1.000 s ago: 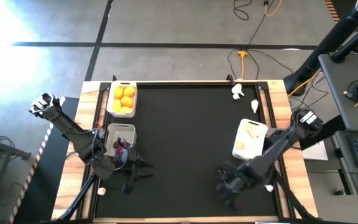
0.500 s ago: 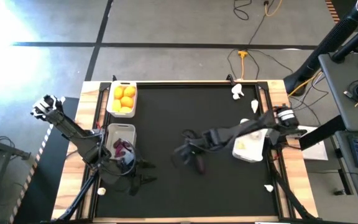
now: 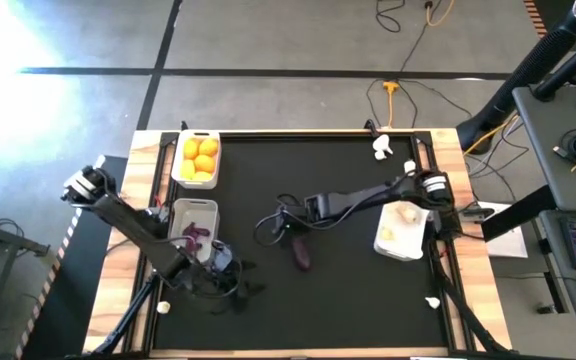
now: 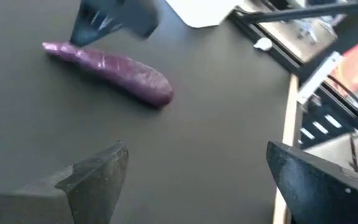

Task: Sort produce into baskets
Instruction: Put the violet eggplant into the gray bin

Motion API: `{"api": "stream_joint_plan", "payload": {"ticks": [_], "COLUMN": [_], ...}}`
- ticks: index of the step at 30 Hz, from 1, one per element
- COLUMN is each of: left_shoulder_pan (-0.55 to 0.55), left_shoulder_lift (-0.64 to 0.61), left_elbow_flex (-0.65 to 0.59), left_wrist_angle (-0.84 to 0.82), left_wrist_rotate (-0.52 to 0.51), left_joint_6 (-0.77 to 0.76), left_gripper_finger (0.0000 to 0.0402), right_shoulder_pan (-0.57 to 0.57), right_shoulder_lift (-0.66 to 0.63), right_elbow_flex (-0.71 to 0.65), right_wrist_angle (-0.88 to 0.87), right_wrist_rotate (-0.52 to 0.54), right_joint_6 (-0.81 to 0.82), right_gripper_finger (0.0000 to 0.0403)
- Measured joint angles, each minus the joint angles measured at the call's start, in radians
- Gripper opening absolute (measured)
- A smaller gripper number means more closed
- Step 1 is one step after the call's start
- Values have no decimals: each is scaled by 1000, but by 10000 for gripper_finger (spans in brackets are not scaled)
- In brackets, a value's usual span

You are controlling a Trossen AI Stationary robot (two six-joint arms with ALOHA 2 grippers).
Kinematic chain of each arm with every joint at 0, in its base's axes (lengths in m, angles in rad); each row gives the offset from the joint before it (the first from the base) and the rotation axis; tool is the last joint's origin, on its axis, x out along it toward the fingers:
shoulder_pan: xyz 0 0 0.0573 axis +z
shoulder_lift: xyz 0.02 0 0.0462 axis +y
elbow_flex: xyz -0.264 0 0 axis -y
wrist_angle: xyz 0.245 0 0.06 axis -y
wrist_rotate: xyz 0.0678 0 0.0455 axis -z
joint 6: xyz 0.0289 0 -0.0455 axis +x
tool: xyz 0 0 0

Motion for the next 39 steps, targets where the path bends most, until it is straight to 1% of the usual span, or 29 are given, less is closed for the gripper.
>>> {"api": "stream_joint_plan", "payload": {"ticks": [4,7,9,12,15,19,21,24,26,30,33,35,37,39], "left_shoulder_pan": [45,97,142,216,285,337,346,364,383,422,435,436,440,445], "left_shoulder_lift": [74,149,210,308,406,512,560,622,668,755,805,818,825,816], "left_elbow_flex": [17,70,122,215,308,435,499,586,644,770,881,938,979,991], "left_wrist_angle": [36,56,53,44,-9,-167,-265,-352,-353,-436,-596,-743,-833,-926], "left_wrist_rotate": [-24,-27,-27,-7,45,115,116,121,126,179,215,238,260,283], "left_joint_6": [-70,-80,-100,-178,-327,-511,-586,-624,-627,-639,-714,-735,-736,-736], "left_gripper_finger": [363,363,363,363,363,362,360,356,354,344,319,292,259,218], "right_shoulder_pan": [0,17,37,67,89,109,110,109,109,109,114,114,121,127], "right_shoulder_lift": [-85,-185,-256,-361,-459,-567,-615,-674,-705,-748,-777,-799,-824,-850], "right_elbow_flex": [9,11,11,11,11,11,11,10,10,9,9,7,3,-7], "right_wrist_angle": [-21,-52,-92,-173,-260,-364,-394,-411,-405,-414,-453,-486,-521,-537], "right_wrist_rotate": [-15,-16,-1,25,51,85,89,96,108,111,95,82,80,80], "right_joint_6": [-85,-169,-213,-257,-289,-337,-374,-444,-489,-573,-618,-651,-668,-681], "right_gripper_finger": [238,275,294,311,316,316,314,310,308,306,306,303,300,296]}}
